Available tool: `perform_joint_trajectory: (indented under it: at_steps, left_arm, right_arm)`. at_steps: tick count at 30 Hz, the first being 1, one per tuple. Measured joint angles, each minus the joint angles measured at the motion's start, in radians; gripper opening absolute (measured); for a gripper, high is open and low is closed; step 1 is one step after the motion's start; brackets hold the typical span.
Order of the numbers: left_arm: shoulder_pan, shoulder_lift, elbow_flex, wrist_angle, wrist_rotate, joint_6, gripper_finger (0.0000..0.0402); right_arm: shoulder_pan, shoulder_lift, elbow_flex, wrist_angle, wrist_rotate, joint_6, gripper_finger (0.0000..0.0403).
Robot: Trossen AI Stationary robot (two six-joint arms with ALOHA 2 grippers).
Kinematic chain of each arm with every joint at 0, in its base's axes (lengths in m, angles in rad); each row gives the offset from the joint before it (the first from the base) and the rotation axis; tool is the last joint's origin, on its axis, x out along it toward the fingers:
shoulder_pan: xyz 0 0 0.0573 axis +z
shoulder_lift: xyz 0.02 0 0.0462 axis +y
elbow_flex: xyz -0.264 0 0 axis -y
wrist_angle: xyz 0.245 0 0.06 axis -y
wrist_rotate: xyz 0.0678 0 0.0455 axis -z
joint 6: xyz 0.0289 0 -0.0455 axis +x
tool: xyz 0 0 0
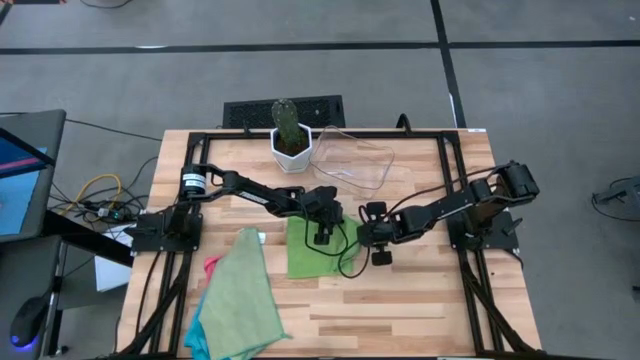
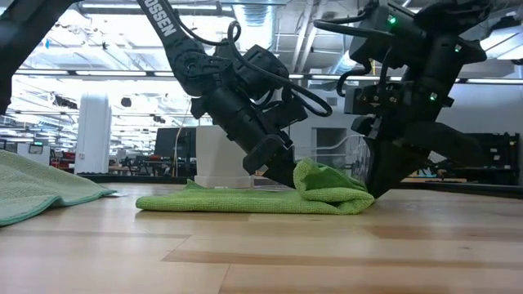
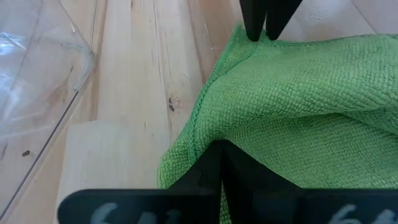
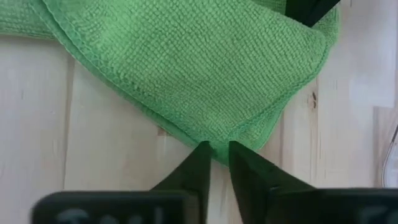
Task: Fold microfiber towels
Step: Fold the green towel
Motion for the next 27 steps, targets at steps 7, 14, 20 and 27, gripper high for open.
perform_joint_trajectory:
  at_steps: [7,14,20,27]
  left_arm:
    - [0.000,0.000,0.000,0.000,0.000,0.000,0.0000]
    - [0.000,0.000,0.000,0.000,0.000,0.000,0.0000]
    - [0.000,0.000,0.000,0.000,0.000,0.006,0.0000]
    - [0.000,0.000,0.000,0.000,0.000,0.016,0.0000]
  right_arm:
    - [0.002,0.000,0.034,-0.005,0.009,-0.007,0.0013]
    - [-0.005,-0.001,0.109,-0.013,0.013,-0.065,0.0016]
    - [-0.018,-0.002,0.117,-0.065,0.014,-0.043,0.0018]
    - [-0.025,-0.002,0.117,0.020,0.013,-0.079,0.0022]
